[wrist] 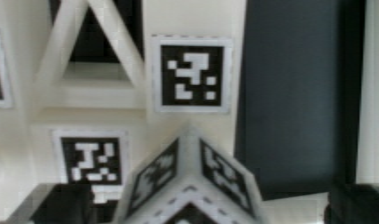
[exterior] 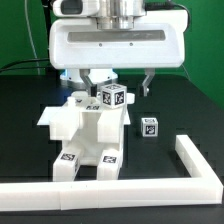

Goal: Assemble chair

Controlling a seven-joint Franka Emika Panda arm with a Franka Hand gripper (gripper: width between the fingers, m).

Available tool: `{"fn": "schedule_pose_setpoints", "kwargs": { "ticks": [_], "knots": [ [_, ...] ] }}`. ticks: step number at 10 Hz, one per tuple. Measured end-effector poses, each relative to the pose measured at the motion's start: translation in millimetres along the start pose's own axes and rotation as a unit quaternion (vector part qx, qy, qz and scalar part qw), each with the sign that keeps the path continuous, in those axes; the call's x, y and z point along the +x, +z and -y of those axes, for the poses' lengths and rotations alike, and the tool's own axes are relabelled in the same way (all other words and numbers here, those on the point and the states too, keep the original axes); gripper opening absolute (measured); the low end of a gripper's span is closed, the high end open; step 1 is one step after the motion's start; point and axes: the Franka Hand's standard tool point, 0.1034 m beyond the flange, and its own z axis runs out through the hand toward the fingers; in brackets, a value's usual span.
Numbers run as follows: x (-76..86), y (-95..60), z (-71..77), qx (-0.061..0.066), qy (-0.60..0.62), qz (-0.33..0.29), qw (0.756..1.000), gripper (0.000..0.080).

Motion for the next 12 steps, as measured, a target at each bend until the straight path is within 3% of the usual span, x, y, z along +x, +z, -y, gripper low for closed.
{"fn": "schedule_pose_setpoints", "kwargs": {
  "ticks": [2, 4, 6, 7, 8, 9, 12],
  "knots": [
    [-0.2, 1.2, -1.7, -0.002, -0.069, 0.001, 0.998, 0.0649],
    [3.8, 1.4, -1.0, -0.01, -0.205, -0.003, 0.979, 0.0649],
    [3.4, 1.8, -1.6, -0.008, -0.174, -0.003, 0.985, 0.062],
    [3.4, 1.9, -1.4, -0.008, -0.154, -0.003, 0.988, 0.0415],
    [3.2, 2.2, -1.3, -0.007, -0.107, -0.003, 0.994, 0.0415],
    [3.3, 2.2, -1.4, -0.007, -0.076, -0.004, 0.997, 0.0282],
    [3.7, 2.5, -1.0, -0.007, 0.071, -0.006, 0.997, 0.0282]
  ]
}}
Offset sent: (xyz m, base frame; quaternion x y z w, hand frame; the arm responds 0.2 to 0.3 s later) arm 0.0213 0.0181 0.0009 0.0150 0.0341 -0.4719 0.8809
